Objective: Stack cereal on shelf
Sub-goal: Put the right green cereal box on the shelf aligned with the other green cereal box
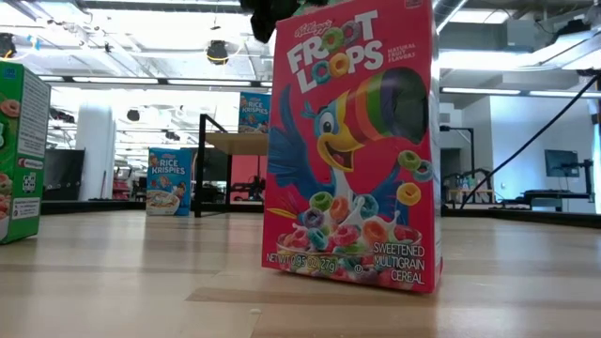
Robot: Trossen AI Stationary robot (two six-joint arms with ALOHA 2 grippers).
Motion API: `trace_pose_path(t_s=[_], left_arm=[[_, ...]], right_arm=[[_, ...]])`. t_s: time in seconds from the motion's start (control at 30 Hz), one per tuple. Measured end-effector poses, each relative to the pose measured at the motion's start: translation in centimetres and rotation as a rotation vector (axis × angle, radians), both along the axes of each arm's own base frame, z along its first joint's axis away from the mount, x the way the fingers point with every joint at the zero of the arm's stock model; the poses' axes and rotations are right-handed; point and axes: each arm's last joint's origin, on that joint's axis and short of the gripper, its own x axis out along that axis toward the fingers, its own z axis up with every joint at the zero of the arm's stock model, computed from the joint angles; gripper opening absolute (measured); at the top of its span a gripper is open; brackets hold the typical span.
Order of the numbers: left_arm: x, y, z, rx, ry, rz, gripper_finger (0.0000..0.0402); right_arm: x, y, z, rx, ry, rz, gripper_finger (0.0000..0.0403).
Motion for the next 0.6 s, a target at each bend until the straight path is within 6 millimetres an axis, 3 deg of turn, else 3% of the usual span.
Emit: trace_pose_path(t_s=[0.33, 0.47, 0.6], left_arm=[[-0.2, 2.6, 1.6, 0.075, -0.125, 0.065, 0.0187], [0.2, 3.4, 1.1, 0.071, -0.124, 0.064, 0.0187], [0.3, 4.2, -0.2, 0.051, -0.243, 0.049, 0.0188]], right_arm=[[-1.8, 1.1, 1.2, 0.016, -0.076, 0.063, 0.0255], [-2.1, 1.6, 1.2, 0.016, -0.071, 0.09, 0.0255], [-2.2, 2.1, 1.1, 0.012, -0.054, 0.112, 0.0255]])
